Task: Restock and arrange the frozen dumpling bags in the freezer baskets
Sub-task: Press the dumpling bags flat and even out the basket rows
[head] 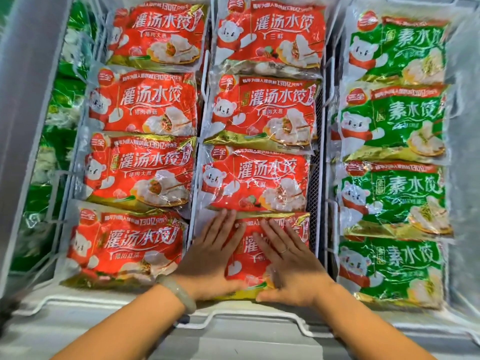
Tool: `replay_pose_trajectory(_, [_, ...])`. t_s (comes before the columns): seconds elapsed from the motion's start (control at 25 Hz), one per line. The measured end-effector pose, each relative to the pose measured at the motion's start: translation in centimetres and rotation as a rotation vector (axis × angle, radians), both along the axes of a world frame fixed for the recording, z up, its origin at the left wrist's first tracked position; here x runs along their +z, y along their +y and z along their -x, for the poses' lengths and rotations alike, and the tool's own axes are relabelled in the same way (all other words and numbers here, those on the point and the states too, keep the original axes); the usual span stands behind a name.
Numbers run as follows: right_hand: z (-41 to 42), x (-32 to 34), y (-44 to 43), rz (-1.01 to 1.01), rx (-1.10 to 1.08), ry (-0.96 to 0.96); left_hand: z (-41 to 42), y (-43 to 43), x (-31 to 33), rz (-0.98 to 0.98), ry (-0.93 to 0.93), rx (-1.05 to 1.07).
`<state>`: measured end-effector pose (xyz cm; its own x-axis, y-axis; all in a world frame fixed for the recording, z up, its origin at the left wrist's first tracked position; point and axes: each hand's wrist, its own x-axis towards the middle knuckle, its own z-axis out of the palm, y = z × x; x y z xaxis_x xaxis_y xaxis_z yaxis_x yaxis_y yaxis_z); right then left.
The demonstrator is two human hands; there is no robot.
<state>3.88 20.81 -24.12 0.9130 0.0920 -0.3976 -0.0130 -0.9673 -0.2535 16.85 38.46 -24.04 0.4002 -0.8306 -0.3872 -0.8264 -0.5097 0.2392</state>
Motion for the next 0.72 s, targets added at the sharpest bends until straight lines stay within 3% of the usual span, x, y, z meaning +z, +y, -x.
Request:
replay_pose_trajectory(0.2, [-0.6, -1.1, 0.0, -0.006, -0.038, 0.147, -0.8, 0.1, -0.3, -0.111, -0.016, -0.079])
replay_pose_trajectory(0.52, [-0.7, -1.2, 0.4, -0.027, -0.069, 0.193, -0.5, -0.3, -0.6, -0.201, -0.048, -0.073])
replay_pose_trajectory(0.72, [-0.6, -0.1, 0.9, -0.045, -0.135, 0.221, -0.3, 0.0, -0.6, -0.231, 0.027, -0.079])
